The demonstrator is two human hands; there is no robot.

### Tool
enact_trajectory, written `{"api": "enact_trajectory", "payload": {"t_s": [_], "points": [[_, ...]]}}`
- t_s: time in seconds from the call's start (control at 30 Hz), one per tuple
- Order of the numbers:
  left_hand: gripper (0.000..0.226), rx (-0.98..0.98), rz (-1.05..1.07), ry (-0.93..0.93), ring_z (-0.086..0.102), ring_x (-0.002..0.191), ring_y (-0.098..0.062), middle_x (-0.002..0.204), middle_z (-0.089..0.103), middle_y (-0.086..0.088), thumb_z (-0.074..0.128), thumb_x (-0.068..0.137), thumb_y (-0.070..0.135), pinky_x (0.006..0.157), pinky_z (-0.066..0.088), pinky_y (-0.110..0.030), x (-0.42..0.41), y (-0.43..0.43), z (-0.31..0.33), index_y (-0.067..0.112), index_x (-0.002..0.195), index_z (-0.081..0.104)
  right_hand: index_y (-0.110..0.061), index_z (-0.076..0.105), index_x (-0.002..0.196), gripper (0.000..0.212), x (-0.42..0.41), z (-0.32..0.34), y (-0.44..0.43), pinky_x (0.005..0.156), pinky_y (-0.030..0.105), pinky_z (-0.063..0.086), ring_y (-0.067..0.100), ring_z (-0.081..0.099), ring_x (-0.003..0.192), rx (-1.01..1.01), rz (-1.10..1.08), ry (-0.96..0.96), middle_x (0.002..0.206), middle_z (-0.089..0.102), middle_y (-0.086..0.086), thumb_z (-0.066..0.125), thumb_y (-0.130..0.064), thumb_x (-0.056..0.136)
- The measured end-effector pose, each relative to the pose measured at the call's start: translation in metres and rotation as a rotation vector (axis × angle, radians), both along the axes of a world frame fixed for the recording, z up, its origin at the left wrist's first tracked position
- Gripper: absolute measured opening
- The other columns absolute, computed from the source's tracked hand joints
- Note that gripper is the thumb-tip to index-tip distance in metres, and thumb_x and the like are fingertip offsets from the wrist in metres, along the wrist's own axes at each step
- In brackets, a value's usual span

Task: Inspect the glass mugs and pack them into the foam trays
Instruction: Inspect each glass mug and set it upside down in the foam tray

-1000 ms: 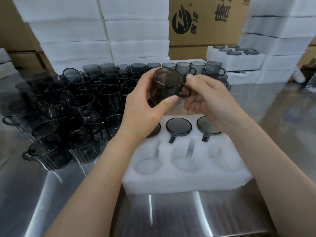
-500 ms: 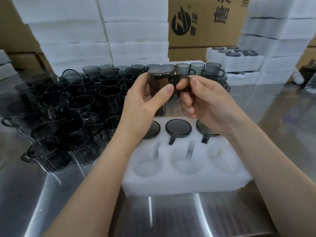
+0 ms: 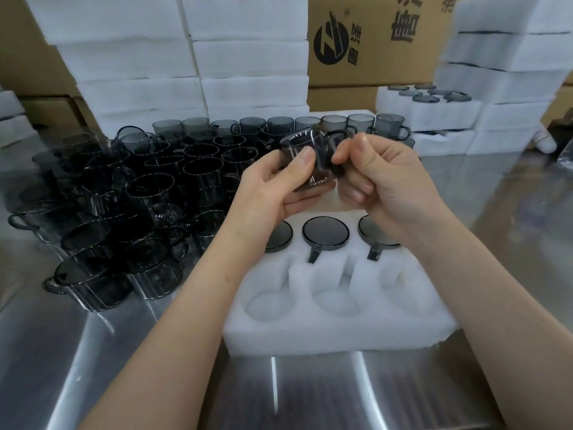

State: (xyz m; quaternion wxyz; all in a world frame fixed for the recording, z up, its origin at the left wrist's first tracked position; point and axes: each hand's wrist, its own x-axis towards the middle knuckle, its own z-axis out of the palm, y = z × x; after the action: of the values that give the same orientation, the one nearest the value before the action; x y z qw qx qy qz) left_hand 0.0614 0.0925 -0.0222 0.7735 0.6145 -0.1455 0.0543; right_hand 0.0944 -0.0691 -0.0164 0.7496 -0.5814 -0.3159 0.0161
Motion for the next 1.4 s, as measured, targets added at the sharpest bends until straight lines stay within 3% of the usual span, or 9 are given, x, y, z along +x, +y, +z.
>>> {"api": "enact_trajectory", "payload": {"t_s": [0.27, 0.47, 0.57, 0.63, 0.73, 0.87, 1.0, 1.1, 1.4], "points": [[0.032, 0.123, 0.087, -0.193, 0.066, 0.111, -0.021, 0.111, 0.070, -0.003, 0.064, 0.083, 0.020, 0.091, 0.054, -0.029, 0.000, 0.000, -0.004, 0.014, 0.114, 0.062, -0.021, 0.063, 0.050, 0.052, 0.000, 0.004, 0.000, 0.053, 0.024, 0.041, 0.013, 0.039, 0.042, -0.023, -0.027, 0.200, 0.038, 0.035, -0.004, 0.047, -0.060, 0.082], [0.029, 0.079, 0.048, -0.196, 0.064, 0.115, -0.023, 0.114, 0.070, -0.002, 0.055, 0.091, 0.024, 0.097, 0.051, -0.032, 0.000, -0.001, -0.004, 0.014, 0.117, 0.062, -0.018, 0.067, 0.100, 0.021, 0.006, 0.003, -0.004, 0.062, 0.030, 0.051, 0.017, 0.058, 0.064, 0.062, -0.036, 0.185, 0.076, 0.063, 0.001, 0.053, -0.034, 0.096], [0.028, 0.094, -0.034, -0.210, 0.065, 0.112, -0.015, 0.115, 0.069, 0.002, 0.048, 0.097, 0.022, 0.090, 0.050, -0.023, -0.001, -0.003, -0.003, 0.015, 0.122, 0.058, -0.016, 0.055, 0.129, 0.038, 0.006, 0.000, 0.000, 0.082, 0.045, 0.055, 0.030, 0.063, 0.098, -0.014, 0.101, 0.200, 0.121, 0.062, 0.017, 0.049, -0.037, 0.097], [0.034, 0.152, -0.033, -0.213, 0.061, 0.117, -0.009, 0.120, 0.065, 0.005, 0.046, 0.100, 0.021, 0.095, 0.048, -0.021, -0.001, -0.004, -0.003, 0.014, 0.133, 0.051, -0.020, 0.049, 0.136, 0.044, 0.003, 0.001, 0.003, 0.092, 0.052, 0.053, 0.036, 0.062, 0.110, -0.022, 0.189, 0.241, 0.135, 0.058, 0.017, 0.048, -0.041, 0.097], [0.060, 0.208, 0.144, -0.187, 0.049, 0.132, -0.011, 0.136, 0.050, 0.009, 0.059, 0.095, 0.020, 0.107, 0.043, -0.023, -0.002, -0.004, -0.003, 0.018, 0.149, 0.034, -0.019, 0.045, 0.135, 0.037, 0.002, 0.001, 0.004, 0.093, 0.056, 0.052, 0.043, 0.065, 0.106, -0.009, 0.130, 0.236, 0.130, 0.062, 0.017, 0.045, -0.035, 0.102], [0.055, 0.436, 0.371, -0.430, 0.051, 0.127, -0.007, 0.137, 0.054, 0.005, 0.065, 0.084, 0.018, 0.109, 0.041, -0.030, -0.006, -0.003, -0.003, 0.019, 0.137, 0.050, -0.022, 0.055, 0.123, 0.037, -0.001, -0.002, 0.008, 0.074, 0.041, 0.059, 0.028, 0.072, 0.081, -0.051, -0.103, 0.148, 0.100, 0.071, 0.008, 0.058, -0.038, 0.090], [0.064, 0.625, 0.390, -0.532, 0.050, 0.124, 0.000, 0.129, 0.055, 0.012, 0.077, 0.076, 0.018, 0.108, 0.040, -0.024, -0.005, -0.006, -0.005, 0.021, 0.135, 0.053, -0.030, 0.067, 0.109, 0.019, -0.004, -0.001, 0.011, 0.064, 0.031, 0.060, 0.019, 0.073, 0.078, -0.157, -0.259, -0.004, 0.088, 0.074, -0.005, 0.050, -0.028, 0.101], [0.065, 0.626, 0.425, -0.531, 0.055, 0.120, -0.002, 0.125, 0.059, 0.013, 0.084, 0.073, 0.016, 0.106, 0.043, -0.027, -0.004, -0.004, -0.006, 0.022, 0.131, 0.056, -0.032, 0.066, 0.110, 0.021, -0.007, -0.001, 0.011, 0.060, 0.026, 0.058, 0.014, 0.072, 0.078, -0.158, -0.283, -0.022, 0.088, 0.074, -0.006, 0.048, -0.028, 0.102], [0.062, 0.503, 0.301, -0.512, 0.057, 0.120, -0.012, 0.123, 0.061, 0.009, 0.079, 0.074, 0.009, 0.106, 0.045, -0.037, -0.004, -0.003, -0.006, 0.023, 0.127, 0.053, -0.016, 0.070, 0.109, 0.032, -0.002, 0.001, 0.002, 0.068, 0.038, 0.060, 0.027, 0.073, 0.087, -0.034, -0.214, 0.174, 0.098, 0.075, 0.013, 0.048, -0.036, 0.100]]}}
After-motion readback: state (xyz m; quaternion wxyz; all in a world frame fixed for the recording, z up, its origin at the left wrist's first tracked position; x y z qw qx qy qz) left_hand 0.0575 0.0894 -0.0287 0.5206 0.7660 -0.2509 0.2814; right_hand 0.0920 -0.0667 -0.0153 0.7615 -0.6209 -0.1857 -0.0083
